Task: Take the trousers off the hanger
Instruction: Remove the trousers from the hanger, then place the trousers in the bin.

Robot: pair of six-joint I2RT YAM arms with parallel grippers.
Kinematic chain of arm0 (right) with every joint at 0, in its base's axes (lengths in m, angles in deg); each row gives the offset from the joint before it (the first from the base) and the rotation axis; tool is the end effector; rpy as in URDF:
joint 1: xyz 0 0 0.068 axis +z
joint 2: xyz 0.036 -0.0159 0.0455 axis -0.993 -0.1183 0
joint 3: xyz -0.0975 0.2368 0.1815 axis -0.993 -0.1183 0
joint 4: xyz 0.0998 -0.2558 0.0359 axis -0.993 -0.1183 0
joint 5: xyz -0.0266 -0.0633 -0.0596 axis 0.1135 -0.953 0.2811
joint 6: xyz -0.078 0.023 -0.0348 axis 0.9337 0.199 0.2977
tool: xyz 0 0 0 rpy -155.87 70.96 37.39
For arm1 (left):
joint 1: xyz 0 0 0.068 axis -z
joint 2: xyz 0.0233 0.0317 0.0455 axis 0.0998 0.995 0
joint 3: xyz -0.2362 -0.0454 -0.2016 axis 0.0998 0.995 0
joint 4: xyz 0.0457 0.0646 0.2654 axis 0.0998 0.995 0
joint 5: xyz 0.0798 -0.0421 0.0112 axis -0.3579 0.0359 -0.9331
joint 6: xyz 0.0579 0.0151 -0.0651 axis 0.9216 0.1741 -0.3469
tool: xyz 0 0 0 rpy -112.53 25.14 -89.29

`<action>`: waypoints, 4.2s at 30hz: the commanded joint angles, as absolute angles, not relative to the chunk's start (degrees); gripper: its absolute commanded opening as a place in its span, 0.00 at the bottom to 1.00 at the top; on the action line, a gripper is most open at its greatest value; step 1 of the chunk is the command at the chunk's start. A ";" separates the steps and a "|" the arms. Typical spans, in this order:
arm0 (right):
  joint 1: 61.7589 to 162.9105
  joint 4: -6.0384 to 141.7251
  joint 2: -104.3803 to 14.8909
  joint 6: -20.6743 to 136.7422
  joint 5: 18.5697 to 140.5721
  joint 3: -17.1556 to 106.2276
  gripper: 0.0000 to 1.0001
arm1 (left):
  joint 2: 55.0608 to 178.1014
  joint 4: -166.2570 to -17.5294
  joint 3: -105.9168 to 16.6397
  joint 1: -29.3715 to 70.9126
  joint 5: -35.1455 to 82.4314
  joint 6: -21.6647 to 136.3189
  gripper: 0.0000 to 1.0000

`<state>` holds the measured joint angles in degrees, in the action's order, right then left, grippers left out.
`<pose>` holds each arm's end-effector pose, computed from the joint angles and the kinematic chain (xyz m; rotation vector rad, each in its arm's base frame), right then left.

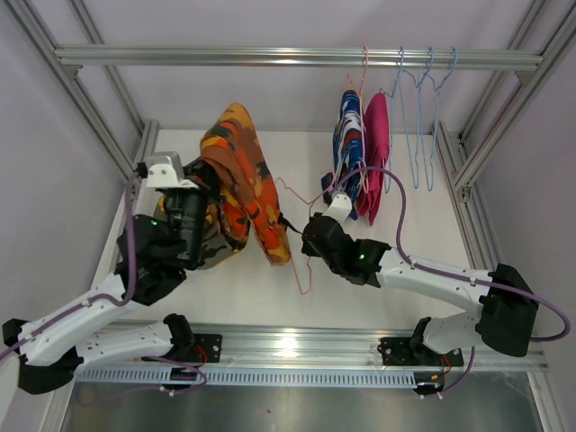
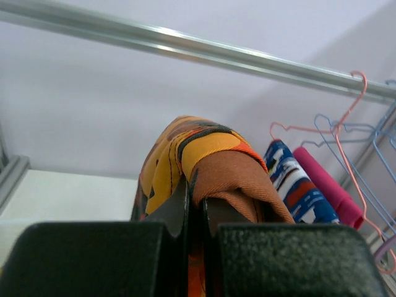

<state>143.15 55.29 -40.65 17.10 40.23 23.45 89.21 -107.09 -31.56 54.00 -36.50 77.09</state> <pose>0.2011 0.2651 0.2856 0.0820 2.1309 0.5225 0.1382 -0.1141 0.5084 -0.1167 1.2731 -0.2881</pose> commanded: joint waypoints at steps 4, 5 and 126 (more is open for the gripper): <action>142.36 58.77 -41.45 16.69 37.48 21.82 0.00 | 84.07 -112.20 -40.05 51.32 -34.19 82.79 0.01; 142.27 58.94 -41.45 16.68 37.65 21.46 0.00 | 83.72 -112.29 -41.01 51.05 -34.28 84.10 0.01; 142.09 53.32 -21.76 29.32 43.10 16.09 0.00 | 88.73 -47.07 -34.25 18.62 -20.48 19.24 0.99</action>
<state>141.18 53.43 -22.58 24.56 42.85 11.88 91.17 -49.78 -31.12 18.28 -19.60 14.43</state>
